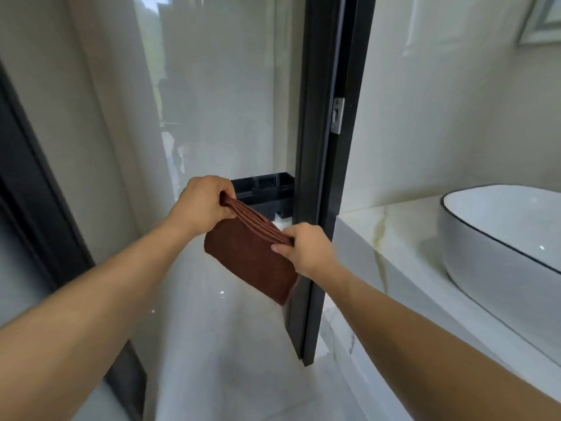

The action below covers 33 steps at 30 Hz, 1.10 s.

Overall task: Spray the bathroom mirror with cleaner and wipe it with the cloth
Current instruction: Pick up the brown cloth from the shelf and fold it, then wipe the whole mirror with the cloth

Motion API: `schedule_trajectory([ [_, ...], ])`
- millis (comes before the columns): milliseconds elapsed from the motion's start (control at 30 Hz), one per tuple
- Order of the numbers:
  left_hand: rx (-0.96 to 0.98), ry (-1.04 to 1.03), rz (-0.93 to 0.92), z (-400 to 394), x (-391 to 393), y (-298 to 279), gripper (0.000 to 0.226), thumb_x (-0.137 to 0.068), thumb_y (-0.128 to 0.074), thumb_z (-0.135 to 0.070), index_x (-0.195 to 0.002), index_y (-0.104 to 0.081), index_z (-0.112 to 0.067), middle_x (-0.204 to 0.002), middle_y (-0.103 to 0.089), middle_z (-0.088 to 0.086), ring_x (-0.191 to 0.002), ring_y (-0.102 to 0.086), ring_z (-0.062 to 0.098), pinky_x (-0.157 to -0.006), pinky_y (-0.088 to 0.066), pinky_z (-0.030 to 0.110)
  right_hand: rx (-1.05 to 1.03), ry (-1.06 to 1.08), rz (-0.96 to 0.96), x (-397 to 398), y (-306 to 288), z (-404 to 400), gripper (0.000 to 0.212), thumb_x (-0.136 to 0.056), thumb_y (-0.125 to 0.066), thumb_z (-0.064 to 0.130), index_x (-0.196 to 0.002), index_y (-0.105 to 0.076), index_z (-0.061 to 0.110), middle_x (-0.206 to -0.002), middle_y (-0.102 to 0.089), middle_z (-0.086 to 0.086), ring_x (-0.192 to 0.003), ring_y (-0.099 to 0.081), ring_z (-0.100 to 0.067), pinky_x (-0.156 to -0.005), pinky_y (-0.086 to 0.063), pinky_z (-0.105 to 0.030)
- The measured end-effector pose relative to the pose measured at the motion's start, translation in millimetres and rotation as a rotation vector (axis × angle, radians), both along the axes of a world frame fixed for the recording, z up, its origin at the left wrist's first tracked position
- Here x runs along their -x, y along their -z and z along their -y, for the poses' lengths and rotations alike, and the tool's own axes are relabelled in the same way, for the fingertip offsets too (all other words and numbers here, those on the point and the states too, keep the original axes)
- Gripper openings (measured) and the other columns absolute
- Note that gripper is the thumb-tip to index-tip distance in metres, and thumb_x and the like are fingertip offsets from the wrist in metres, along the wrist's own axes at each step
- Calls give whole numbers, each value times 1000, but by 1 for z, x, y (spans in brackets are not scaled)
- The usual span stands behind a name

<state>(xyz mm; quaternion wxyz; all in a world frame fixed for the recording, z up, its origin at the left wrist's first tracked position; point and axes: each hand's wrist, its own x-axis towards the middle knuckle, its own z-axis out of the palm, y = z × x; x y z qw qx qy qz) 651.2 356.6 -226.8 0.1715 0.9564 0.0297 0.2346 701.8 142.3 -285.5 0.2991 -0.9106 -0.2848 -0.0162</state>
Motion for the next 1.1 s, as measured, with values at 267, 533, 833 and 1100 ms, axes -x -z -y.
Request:
schedule_trajectory([
  [267,-29,-69,28,38,-11,-225,12,-82,-74,-19,-84,-62,-22,-57,-60,-11,-57,-66,15,-65,-47,31,-19,-11,-80,-28,-272,34,16,-95,-63,11,-111,-63,7,-105,-62,-11,-91,-68,-37,-62,-62,-45],
  [533,548,132,57,142,-55,-401,17,-93,-55,8,-89,-57,-8,-81,-66,20,-53,-72,28,-52,-62,45,-7,221,96,-52,-481,125,18,-90,-50,1,-98,-65,7,-99,-65,-16,-83,-69,-37,-78,-60,-46],
  [833,1038,421,305,295,-122,-510,29,-91,-41,17,-95,-60,-4,-93,-63,16,-61,-74,32,-60,-63,40,-31,583,477,-57,-605,260,12,-86,-54,7,-94,-63,5,-98,-63,-13,-94,-59,-34,-70,-39,-29],
  [1100,900,835,410,428,-207,-553,21,-81,-72,3,-83,-63,-15,-73,-72,6,-59,-73,17,-64,-62,35,475,1054,810,-58,-647,372,11,-92,-62,24,-98,-69,18,-109,-45,-5,-92,-51,-28,-64,-39,-36],
])
